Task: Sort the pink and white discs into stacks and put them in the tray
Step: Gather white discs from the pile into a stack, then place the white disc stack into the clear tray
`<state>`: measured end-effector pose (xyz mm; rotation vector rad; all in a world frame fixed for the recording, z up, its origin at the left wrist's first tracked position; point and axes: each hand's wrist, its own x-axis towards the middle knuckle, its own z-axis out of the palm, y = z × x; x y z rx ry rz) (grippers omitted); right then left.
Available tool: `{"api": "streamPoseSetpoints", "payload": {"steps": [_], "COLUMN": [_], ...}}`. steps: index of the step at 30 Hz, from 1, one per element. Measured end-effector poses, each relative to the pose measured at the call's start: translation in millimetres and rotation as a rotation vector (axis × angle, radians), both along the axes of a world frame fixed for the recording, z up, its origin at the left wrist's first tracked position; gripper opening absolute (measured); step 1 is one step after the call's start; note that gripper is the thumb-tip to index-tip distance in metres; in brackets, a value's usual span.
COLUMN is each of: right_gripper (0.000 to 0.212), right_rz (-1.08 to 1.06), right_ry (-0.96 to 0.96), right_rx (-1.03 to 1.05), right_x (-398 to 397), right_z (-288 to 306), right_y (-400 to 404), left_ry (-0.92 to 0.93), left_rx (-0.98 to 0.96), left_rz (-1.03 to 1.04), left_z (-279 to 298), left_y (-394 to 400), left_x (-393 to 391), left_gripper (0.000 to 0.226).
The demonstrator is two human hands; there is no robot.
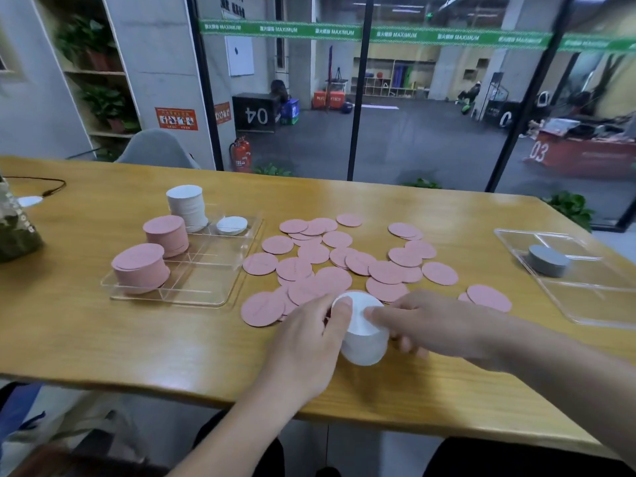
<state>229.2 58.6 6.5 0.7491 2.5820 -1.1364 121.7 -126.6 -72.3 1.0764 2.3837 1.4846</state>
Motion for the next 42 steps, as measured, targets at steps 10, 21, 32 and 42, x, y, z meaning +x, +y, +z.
{"api": "streamPoseSetpoints", "payload": {"steps": [10, 21, 32, 42], "right_gripper": [0.061, 0.058, 0.072, 0.081], "right_rz": [0.014, 0.015, 0.152, 0.311], "right_ry": [-0.142, -0.002, 0.541, 0.507], "right_rx": [-0.154, -0.184, 0.135, 0.534], "right_x": [-17, -5, 54, 49], "right_z": [16, 6, -51, -86], "right_y": [-3, -15, 9, 9], "left_ry": [-0.011, -0.077, 0.063, 0.125], "left_rx": [-0.014, -0.072, -0.116, -0.427], "left_rz": [0.0, -0.141, -0.272, -0.226], "left_z": [-1, 0, 13, 11], "left_y": [-1, -30, -5, 7], "left_x": [3, 0, 14, 40], "left_gripper": [0.048, 0.028, 0.062, 0.1]}}
